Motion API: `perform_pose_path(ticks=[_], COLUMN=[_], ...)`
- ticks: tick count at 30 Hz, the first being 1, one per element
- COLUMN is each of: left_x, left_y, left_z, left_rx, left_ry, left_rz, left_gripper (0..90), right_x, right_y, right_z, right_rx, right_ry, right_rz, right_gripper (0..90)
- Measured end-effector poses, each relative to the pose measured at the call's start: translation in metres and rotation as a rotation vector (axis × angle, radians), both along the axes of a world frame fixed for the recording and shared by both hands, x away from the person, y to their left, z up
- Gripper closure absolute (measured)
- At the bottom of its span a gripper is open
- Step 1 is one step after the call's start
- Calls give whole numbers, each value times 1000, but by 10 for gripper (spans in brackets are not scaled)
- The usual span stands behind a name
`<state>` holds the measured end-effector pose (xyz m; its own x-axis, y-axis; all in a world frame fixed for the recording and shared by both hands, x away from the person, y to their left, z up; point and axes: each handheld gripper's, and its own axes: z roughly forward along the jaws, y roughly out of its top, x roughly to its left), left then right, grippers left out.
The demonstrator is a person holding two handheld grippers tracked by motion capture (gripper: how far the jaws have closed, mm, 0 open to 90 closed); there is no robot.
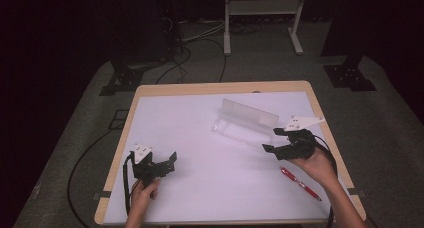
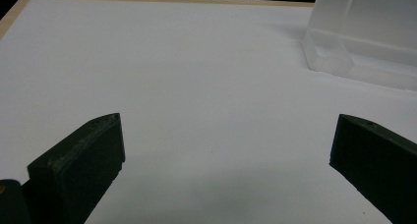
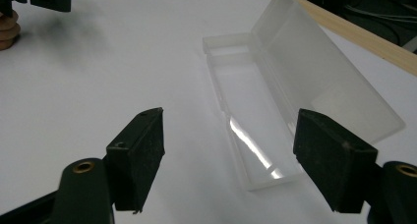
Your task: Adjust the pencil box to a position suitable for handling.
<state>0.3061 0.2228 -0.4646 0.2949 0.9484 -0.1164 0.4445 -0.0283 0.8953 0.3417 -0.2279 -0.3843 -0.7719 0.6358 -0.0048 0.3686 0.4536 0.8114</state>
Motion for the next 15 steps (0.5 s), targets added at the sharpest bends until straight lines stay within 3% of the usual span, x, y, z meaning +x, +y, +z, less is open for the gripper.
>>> perform_pose_path(ticks=[15], left_x=[0], left_y=[0], left_z=[0], left_rx=[-3], left_ry=[0], left_rz=[-2], left_gripper=[0], right_x=[22], right_y=[20], right_z=[-10], right_rx=[-34], right_ry=[34], right_rz=[57], right_gripper=[278])
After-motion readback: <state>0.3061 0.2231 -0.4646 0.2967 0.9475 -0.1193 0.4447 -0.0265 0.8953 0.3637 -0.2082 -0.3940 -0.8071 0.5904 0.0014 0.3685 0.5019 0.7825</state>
